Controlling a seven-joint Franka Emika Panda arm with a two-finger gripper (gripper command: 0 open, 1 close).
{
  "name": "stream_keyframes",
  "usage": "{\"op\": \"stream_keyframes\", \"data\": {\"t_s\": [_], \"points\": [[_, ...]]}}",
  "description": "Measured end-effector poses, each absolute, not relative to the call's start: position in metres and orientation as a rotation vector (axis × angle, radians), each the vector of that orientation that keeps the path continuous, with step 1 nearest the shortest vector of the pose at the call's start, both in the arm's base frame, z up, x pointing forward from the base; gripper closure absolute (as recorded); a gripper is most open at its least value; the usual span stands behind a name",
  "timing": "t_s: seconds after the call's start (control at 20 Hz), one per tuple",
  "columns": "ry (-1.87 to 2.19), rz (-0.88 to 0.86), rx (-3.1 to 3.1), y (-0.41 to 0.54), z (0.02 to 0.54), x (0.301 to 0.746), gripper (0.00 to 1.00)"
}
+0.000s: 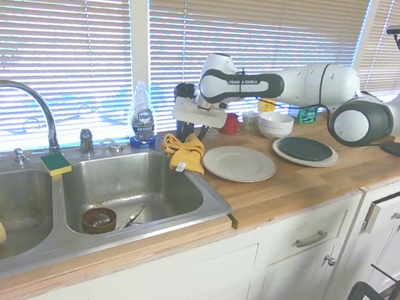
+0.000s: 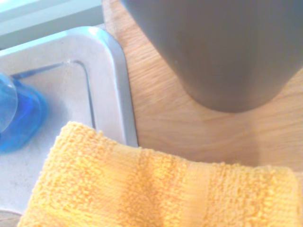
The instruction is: Wipe the white plate in clockwise motion
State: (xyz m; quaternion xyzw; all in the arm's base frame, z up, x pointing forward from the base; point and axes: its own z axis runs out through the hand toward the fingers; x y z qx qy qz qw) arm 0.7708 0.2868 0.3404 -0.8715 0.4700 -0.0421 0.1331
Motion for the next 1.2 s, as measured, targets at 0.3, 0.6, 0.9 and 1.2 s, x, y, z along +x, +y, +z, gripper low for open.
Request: {"op": "stream_keyframes", "data": {"t_s": [0.3, 0.6, 0.9, 1.2], "points": [[1.356, -0.126, -2.526, 0.290, 0.343, 0.770, 1.00], [1.325, -0.135, -2.530, 0.304, 0.353, 0.764, 1.00], [1.290, -0.166, -2.518, 0.324, 0.391, 0.753, 1.00], [1.281, -0.224, -2.499, 0.321, 0.458, 0.741, 1.00]]}}
